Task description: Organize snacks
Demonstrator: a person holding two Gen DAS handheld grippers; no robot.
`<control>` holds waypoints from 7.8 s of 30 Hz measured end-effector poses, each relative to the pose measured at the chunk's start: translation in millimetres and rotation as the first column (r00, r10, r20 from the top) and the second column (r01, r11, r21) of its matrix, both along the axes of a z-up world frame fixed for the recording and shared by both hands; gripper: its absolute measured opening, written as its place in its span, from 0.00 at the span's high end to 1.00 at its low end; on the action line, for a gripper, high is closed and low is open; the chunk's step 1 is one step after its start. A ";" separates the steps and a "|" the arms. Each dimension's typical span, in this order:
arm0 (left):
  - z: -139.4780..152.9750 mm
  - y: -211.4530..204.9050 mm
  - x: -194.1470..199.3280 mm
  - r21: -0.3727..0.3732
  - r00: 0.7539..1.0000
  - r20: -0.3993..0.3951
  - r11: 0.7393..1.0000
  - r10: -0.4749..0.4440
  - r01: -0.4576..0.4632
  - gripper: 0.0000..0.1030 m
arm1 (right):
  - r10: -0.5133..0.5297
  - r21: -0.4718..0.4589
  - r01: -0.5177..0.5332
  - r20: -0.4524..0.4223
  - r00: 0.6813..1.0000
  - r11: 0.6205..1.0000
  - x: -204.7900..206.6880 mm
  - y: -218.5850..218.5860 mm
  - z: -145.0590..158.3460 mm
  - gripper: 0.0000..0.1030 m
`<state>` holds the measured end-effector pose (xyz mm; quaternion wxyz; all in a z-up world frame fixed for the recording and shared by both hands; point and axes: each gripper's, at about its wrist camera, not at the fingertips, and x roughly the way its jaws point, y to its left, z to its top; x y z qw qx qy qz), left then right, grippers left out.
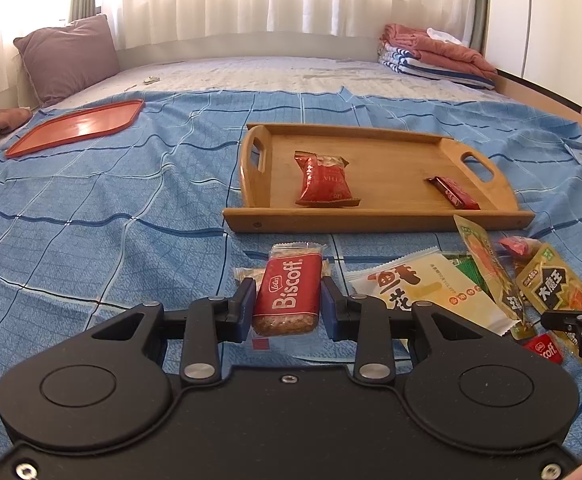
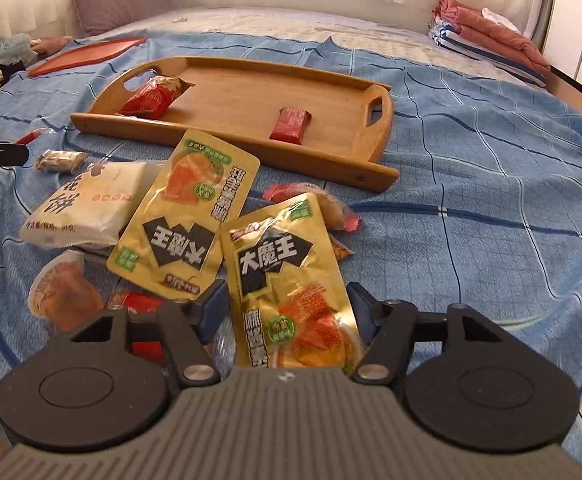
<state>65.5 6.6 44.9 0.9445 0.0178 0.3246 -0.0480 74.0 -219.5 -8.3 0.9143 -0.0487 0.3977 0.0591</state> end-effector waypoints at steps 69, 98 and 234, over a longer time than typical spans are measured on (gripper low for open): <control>-14.5 -37.6 227.2 0.032 0.999 -0.042 0.999 0.027 -0.026 0.68 | -0.273 0.209 0.270 -0.018 0.962 0.940 210.9 -9.9 -3.0 0.36; 24.2 -50.6 168.6 0.052 0.996 0.030 0.996 -0.080 0.078 0.19 | -0.204 0.127 0.190 0.107 0.973 0.973 166.1 13.6 38.1 0.16; 0.8 -30.9 1.2 -0.106 1.000 0.006 0.994 -0.008 0.009 0.32 | -0.152 0.104 0.132 0.225 0.962 0.986 -69.0 53.8 1.3 0.44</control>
